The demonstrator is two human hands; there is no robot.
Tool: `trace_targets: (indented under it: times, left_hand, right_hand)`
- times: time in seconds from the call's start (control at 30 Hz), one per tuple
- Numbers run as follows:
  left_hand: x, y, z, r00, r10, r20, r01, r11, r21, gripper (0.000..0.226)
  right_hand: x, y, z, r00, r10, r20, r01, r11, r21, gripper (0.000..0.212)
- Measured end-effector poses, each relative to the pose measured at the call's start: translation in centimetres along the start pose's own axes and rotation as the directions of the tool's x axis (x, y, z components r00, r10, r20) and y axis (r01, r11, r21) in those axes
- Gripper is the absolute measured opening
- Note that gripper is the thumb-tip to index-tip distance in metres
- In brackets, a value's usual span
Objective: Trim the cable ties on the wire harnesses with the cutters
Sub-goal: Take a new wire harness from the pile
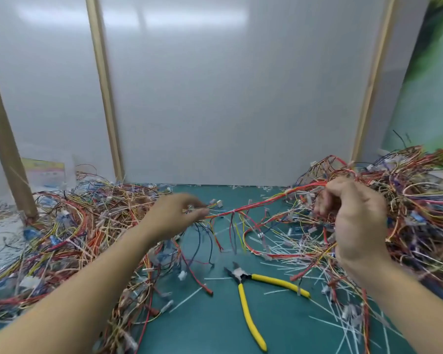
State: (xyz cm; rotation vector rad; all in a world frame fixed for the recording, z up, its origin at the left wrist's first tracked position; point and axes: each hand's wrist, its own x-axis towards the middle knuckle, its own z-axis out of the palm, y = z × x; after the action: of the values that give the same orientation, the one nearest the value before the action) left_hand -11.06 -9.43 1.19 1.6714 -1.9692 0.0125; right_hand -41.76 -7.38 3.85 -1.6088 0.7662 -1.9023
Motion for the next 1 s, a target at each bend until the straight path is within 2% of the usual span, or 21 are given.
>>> trace_targets:
  times: [0.03,0.1,0.17,0.2,0.23,0.27,0.3,0.33,0.37,0.4,0.47,0.53,0.57,0.6,0.63,0.67,0.73,0.77,0.87,0.93,1.0]
  left_hand:
    - [0.1,0.4,-0.6,0.988,0.006,0.156,0.002,0.999,-0.050,0.023]
    - [0.1,0.5,-2.3,0.949,0.024,0.314,0.034,0.983,-0.180,0.028]
    - [0.0,0.4,-4.3,0.910,0.061,0.411,0.051,0.965,-0.257,0.019]
    - [0.1,0.1,-5.3,0.899,0.076,0.431,0.032,0.971,-0.238,0.016]
    - [0.4,0.0,-6.1,0.907,0.067,0.415,-0.005,0.989,-0.147,0.014]
    - [0.8,0.0,-6.8,0.942,0.038,0.335,-0.048,0.999,0.019,0.013]
    - [1.4,0.3,-7.4,0.982,0.022,0.186,-0.072,0.961,0.266,0.014]
    - [2.0,0.7,-8.0,0.997,0.070,-0.014,-0.053,0.856,0.515,0.017]
    - [2.6,1.2,-8.8,0.964,0.163,-0.210,0.019,0.745,0.667,0.020]
    - [3.1,1.8,-10.1,0.903,0.223,-0.368,0.115,0.700,0.705,0.022]
    - [3.8,2.7,-13.5,0.766,0.292,-0.573,0.224,0.714,0.664,0.020]
    - [4.4,3.9,-16.3,0.700,0.350,-0.622,0.241,0.704,0.668,0.022]
    - [4.7,5.0,-17.0,0.693,0.386,-0.609,0.218,0.693,0.688,0.024]
    - [5.0,6.3,-17.2,0.708,0.396,-0.585,0.146,0.728,0.670,0.024]
    - [5.0,7.7,-17.0,0.761,0.340,-0.553,0.053,0.816,0.575,0.022]
    - [4.8,8.8,-16.2,0.833,0.250,-0.494,-0.028,0.910,0.413,0.019]
    - [4.0,9.7,-13.3,0.966,0.093,-0.242,-0.078,0.995,0.069,0.014]
    - [3.4,9.7,-11.4,0.993,0.046,-0.111,-0.054,0.996,-0.065,0.014]
    - [1.6,8.0,-6.9,0.979,-0.073,0.189,0.140,0.918,-0.371,0.028]
    - [0.8,5.6,-5.8,0.944,-0.082,0.320,0.211,0.895,-0.394,0.027]
    - [0.3,3.7,-5.7,0.906,-0.056,0.419,0.242,0.882,-0.405,0.031]
  right_hand:
    - [0.0,0.2,0.2,1.000,0.009,-0.027,-0.009,1.000,0.000,0.035]
    - [0.2,0.7,0.3,0.992,0.069,-0.105,-0.068,0.998,0.019,0.033]
    - [0.5,1.5,0.1,0.979,0.139,-0.148,-0.139,0.990,0.008,0.030]
    - [0.6,1.9,-0.1,0.974,0.172,-0.147,-0.177,0.984,-0.024,0.030]
    - [0.7,2.2,-0.2,0.969,0.210,-0.132,-0.219,0.974,-0.064,0.029]
    - [0.8,2.5,-0.1,0.962,0.256,-0.099,-0.266,0.958,-0.109,0.028]
    - [0.8,2.5,0.1,0.949,0.312,-0.044,-0.315,0.936,-0.157,0.026]
    - [0.8,2.5,0.6,0.928,0.370,0.028,-0.357,0.911,-0.205,0.023]
    - [0.6,2.3,1.2,0.898,0.425,0.113,-0.389,0.887,-0.248,0.020]
    - [0.5,2.0,1.9,0.861,0.466,0.204,-0.402,0.869,-0.289,0.019]
    - [0.2,1.5,3.5,0.796,0.490,0.355,-0.383,0.862,-0.331,0.021]
    - [0.1,0.9,4.9,0.765,0.470,0.441,-0.353,0.878,-0.323,0.019]
    - [0.0,0.7,5.5,0.758,0.457,0.466,-0.343,0.886,-0.311,0.016]
    - [0.0,0.7,6.0,0.757,0.450,0.473,-0.347,0.891,-0.293,0.011]
    - [0.1,0.7,6.4,0.760,0.457,0.462,-0.370,0.889,-0.270,0.007]
    - [0.0,0.9,6.8,0.762,0.476,0.439,-0.407,0.879,-0.248,0.009]
    - [-0.1,1.6,7.1,0.750,0.540,0.382,-0.503,0.841,-0.201,0.011]
    - [-0.2,2.0,7.0,0.731,0.578,0.362,-0.557,0.813,-0.173,0.009]
    - [-0.2,3.1,6.0,0.669,0.661,0.340,-0.676,0.731,-0.090,0.015]
    - [0.5,3.4,4.7,0.707,0.641,0.298,-0.642,0.759,-0.108,0.018]
    - [2.0,3.1,3.6,0.780,0.577,0.244,-0.556,0.817,-0.156,0.020]
